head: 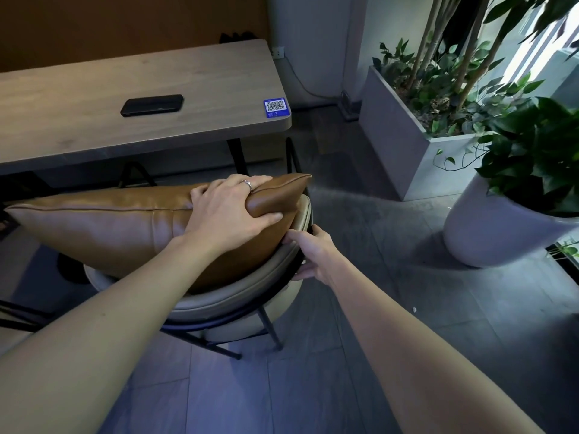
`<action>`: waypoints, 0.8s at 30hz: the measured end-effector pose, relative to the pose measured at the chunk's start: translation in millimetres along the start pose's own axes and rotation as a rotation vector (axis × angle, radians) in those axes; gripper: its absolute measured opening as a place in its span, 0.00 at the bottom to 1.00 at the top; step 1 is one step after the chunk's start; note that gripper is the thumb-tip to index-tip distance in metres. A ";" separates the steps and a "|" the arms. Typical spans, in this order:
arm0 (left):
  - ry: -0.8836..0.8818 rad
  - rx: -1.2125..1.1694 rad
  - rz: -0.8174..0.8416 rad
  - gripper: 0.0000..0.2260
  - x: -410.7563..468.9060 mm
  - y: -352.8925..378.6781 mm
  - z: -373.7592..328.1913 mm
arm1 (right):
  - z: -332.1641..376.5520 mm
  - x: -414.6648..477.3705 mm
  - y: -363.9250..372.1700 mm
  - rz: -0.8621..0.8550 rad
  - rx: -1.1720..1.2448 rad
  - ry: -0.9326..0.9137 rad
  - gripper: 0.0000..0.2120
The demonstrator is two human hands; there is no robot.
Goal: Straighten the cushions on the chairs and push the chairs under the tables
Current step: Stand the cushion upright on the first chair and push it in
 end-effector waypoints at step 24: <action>0.026 0.071 0.039 0.38 -2.8 -7.3 4.2 | 9.0 -12.0 0.8 0.081 -0.123 -0.014 0.47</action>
Point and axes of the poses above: each hand's wrist, its own x-axis towards the middle knuckle, its own y-axis out of the palm, z = x × y, the point moved 8 cm from there along x, towards the middle knuckle, and after that the axes turned 13 degrees about -y, right-handed, at the moved point
